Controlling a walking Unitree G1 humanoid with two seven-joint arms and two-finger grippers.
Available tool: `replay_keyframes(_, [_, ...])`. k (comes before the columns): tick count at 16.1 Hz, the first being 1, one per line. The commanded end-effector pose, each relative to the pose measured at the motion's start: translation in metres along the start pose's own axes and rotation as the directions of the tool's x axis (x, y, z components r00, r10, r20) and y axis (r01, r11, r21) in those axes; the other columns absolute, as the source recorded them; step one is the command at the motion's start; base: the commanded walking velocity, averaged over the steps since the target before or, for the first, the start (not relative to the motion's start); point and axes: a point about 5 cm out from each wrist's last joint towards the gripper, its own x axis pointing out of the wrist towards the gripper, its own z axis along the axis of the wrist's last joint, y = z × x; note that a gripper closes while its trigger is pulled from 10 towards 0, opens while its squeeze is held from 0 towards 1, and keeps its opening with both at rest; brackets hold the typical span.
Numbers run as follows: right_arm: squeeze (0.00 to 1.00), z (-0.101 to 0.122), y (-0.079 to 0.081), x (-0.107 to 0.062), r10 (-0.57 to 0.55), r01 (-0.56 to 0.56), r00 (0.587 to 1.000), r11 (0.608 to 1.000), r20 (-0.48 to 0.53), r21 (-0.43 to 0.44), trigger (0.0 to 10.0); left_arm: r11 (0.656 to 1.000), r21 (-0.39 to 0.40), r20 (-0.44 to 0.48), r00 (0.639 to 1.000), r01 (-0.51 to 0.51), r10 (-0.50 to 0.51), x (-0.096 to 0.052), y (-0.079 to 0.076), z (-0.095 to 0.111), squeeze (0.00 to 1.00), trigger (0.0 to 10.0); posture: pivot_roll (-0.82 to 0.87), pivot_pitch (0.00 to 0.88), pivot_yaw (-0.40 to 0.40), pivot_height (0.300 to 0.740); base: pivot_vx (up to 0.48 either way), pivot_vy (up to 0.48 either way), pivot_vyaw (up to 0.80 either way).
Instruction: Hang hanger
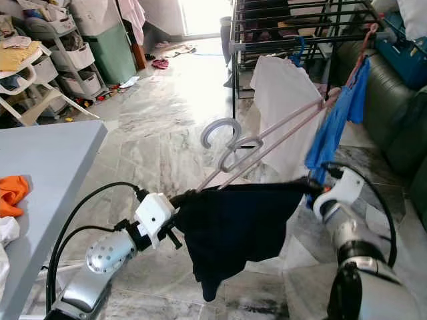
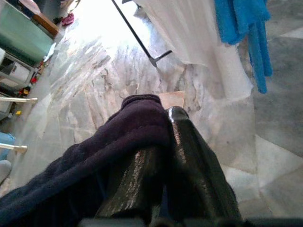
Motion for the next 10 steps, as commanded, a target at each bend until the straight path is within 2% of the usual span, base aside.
replay_keyframes(1, [0.00,0.033,-0.002,-0.001,-0.042,0.041,0.994,0.999,0.097,0.007,0.0,0.997,0.009,-0.027,0.997,-0.072,0.072,-0.013,0.010,-0.009,0.00,0.0,-0.13,0.000,0.097,0.740,0.000,0.000,0.00])
replay_keyframes(6, [0.00,0.051,0.008,0.001,-0.054,0.054,0.988,0.999,0.148,0.003,0.0,0.995,-0.032,-0.060,0.994,-0.094,0.092,-0.020,0.000,-0.024,0.00,0.0,-0.12,0.000,0.089,0.740,0.000,0.000,0.00])
replay_keyframes(10, [0.00,0.077,0.019,0.001,-0.038,0.038,0.970,0.999,0.241,0.005,0.0,0.994,-0.062,-0.136,0.987,-0.092,0.083,-0.029,-0.009,-0.045,0.00,0.0,-0.13,0.000,0.087,0.740,0.000,0.000,0.00])
